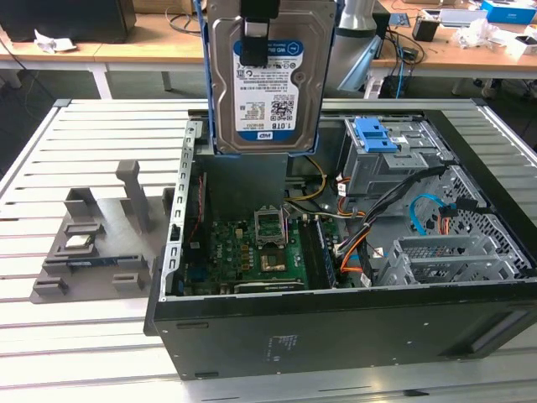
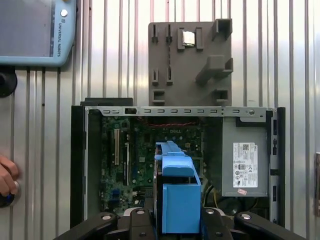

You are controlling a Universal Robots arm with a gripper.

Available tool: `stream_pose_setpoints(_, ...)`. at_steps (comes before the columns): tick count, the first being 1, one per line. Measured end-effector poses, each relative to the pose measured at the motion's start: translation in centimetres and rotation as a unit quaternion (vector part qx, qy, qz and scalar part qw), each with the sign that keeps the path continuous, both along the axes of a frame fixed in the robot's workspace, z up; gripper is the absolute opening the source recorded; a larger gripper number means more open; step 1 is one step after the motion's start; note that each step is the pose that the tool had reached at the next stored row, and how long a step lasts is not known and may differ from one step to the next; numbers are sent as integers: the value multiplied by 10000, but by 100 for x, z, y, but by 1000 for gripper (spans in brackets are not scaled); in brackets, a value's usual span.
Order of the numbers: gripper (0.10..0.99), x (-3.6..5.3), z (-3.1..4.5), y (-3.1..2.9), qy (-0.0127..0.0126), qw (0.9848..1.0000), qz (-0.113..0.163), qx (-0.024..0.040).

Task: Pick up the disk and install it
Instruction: 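Pick up the disk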

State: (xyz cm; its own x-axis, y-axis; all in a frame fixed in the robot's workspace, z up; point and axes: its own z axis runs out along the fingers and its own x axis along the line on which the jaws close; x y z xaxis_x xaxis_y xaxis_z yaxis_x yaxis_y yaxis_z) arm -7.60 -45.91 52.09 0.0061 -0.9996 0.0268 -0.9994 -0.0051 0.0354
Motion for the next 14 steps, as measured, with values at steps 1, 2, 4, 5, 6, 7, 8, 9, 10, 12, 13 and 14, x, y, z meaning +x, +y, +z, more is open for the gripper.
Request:
stream_pose_setpoints(1, 365, 2, -1, -10, 0, 10000, 0, -1)
stream_pose_setpoints(2, 365, 6, -3, -25, 0, 10000, 0, -4)
stream_pose_setpoints(4, 365, 10, -6, -49, 0, 10000, 0, -6)
stream_pose_setpoints(5, 365, 14, -8, -73, 0, 10000, 0, -9)
stream_pose_setpoints(6, 365, 17, -10, -102, 0, 10000, 0, -11)
stream_pose_setpoints(7, 365, 20, -13, -130, 0, 10000, 0, -11)
stream_pose_setpoints(8, 365, 23, -16, -167, 0, 10000, 0, -12)
stream_pose_setpoints(9, 365, 25, -18, -193, 0, 10000, 0, -12)
stream_pose_setpoints(10, 365, 25, -19, -213, 0, 10000, 0, -13)
stream_pose_setpoints(12, 365, 27, -22, -257, 0, 10000, 0, -14)
stream_pose_setpoints(13, 365, 28, -24, -286, 0, 10000, 0, -15)
stream_pose_setpoints(14, 365, 29, -25, -306, 0, 10000, 0, -16)
